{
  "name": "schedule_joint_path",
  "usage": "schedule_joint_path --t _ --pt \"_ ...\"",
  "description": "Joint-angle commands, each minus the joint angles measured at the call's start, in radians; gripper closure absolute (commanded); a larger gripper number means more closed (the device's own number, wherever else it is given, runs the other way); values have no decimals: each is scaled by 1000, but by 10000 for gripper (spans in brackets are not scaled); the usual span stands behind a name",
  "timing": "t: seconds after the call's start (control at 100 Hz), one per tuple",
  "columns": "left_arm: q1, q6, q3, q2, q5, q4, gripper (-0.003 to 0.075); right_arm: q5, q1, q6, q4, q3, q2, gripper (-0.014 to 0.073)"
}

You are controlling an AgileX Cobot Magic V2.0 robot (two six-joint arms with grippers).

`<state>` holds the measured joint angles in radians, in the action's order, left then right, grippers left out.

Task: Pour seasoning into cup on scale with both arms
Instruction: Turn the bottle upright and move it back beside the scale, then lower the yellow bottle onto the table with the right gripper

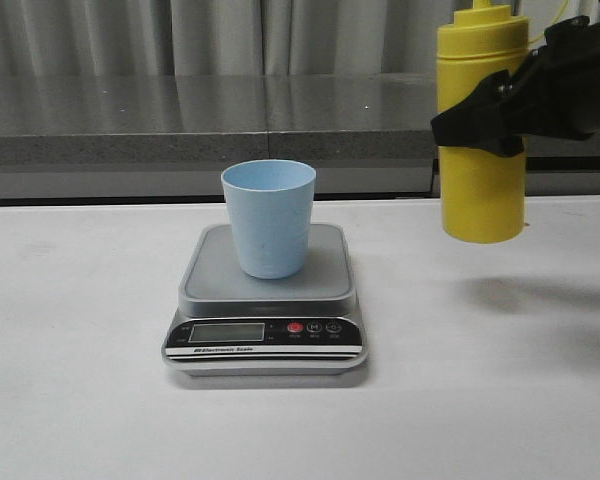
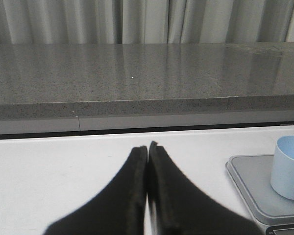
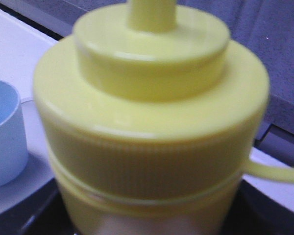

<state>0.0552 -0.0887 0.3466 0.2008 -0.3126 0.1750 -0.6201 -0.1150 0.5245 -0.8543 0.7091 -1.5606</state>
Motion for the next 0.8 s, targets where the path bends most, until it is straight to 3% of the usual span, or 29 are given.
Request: schedule_joint_path --t 0.0,0.32,0.79 --pt "-3 6 24 7 81 13 738 -88 7 -95 109 -6 45 443" --pt "-3 6 24 7 81 13 738 -161 -33 -256 249 -86 39 443" --pt "-3 6 24 7 81 13 738 -349 -41 -261 255 -86 -122 443"
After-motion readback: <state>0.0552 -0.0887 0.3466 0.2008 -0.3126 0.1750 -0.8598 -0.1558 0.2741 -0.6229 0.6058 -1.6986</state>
